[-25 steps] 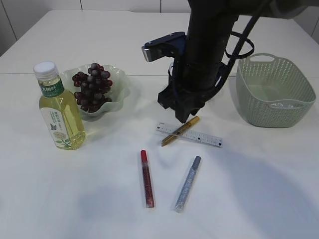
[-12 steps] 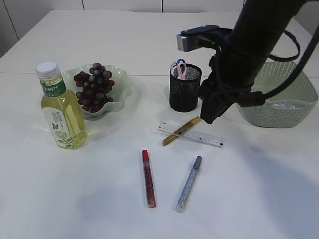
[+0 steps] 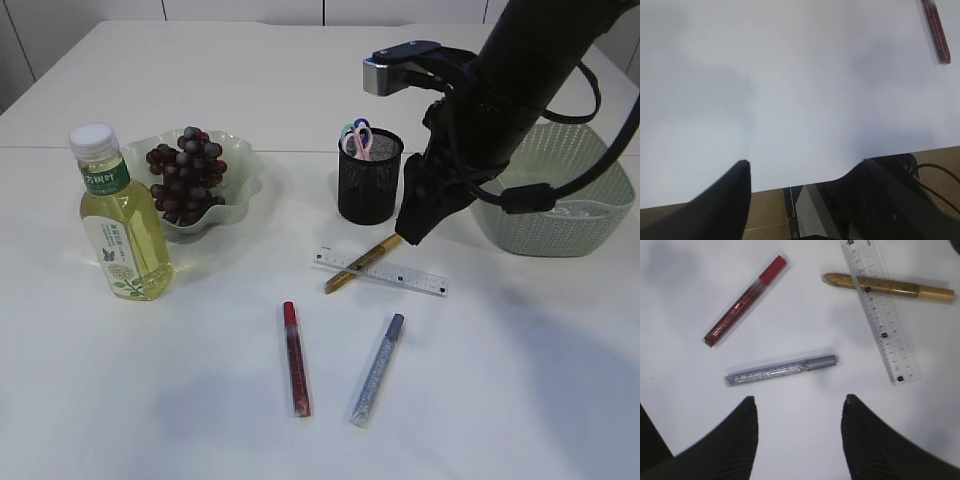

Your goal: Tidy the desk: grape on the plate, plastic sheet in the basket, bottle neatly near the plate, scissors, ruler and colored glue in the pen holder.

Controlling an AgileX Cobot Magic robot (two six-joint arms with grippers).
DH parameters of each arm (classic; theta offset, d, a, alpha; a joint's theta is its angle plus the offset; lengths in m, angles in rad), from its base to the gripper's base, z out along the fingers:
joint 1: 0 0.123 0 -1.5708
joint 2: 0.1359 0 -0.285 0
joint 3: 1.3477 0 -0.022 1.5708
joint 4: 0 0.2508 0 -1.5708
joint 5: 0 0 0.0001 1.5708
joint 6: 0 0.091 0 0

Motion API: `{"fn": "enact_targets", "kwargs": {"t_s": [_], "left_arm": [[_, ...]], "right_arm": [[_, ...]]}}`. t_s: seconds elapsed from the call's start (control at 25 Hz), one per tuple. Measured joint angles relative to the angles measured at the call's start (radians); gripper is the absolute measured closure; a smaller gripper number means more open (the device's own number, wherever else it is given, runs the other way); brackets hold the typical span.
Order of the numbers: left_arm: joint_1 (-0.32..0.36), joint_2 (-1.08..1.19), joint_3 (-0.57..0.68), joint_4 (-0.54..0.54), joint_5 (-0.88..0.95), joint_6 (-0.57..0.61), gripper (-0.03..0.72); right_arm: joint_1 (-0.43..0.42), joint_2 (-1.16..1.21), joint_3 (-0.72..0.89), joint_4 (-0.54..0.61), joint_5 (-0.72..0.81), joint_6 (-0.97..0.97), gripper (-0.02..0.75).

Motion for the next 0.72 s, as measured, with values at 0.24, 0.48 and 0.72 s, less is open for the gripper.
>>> {"fn": "enact_targets", "kwargs": {"t_s": [0.24, 0.48, 0.72], "left_arm": [[0.000, 0.000, 0.000, 0.000, 0.000, 0.000, 0.203], [0.000, 0.000, 0.000, 0.000, 0.000, 0.000, 0.203], [0.000, 0.000, 0.000, 0.000, 0.000, 0.000, 0.203]], "right_arm": [[0.000, 0.042, -0.002, -0.058, -0.083, -0.117, 0.308], [0.000, 0.191, -0.081, -0.067, -0.054, -0.229, 0.307], [0.000, 0.316, -0.159, -0.067, -0.050, -0.237, 0.307]]}}
